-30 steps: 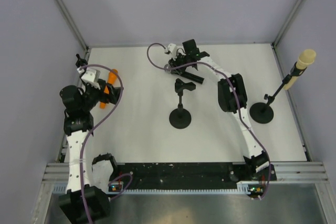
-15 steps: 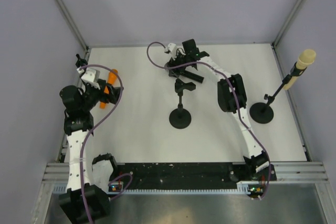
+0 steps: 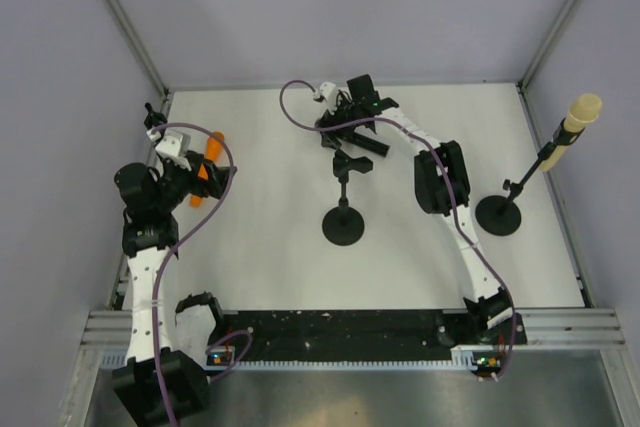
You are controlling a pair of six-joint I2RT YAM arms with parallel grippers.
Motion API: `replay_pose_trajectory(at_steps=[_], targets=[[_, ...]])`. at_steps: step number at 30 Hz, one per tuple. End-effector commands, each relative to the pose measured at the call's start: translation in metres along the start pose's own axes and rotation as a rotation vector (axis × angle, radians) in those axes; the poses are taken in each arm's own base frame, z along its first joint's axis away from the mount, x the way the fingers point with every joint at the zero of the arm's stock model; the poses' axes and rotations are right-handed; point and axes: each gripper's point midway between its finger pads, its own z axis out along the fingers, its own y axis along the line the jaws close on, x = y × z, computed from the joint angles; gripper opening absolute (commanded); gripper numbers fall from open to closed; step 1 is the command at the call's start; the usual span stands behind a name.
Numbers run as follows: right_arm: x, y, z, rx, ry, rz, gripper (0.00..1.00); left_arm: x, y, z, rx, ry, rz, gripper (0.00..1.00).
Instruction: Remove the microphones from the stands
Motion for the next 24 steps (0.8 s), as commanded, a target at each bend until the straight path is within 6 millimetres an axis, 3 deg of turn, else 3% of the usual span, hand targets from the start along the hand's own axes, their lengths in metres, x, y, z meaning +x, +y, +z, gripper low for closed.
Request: replay_pose_trajectory(at_steps=[1, 24], targets=[[-0.03, -0.005, -0.005, 0.029, -0.054, -0.037, 0.97, -0.006, 0.001, 0.001, 0.01, -0.029, 0.017, 0.99], [-0.049, -0.015, -0.019, 0.082, -0.076, -0.052, 0.99, -0.003, -0.001, 0.001, 0.021, -0.025, 0.006, 0.99]])
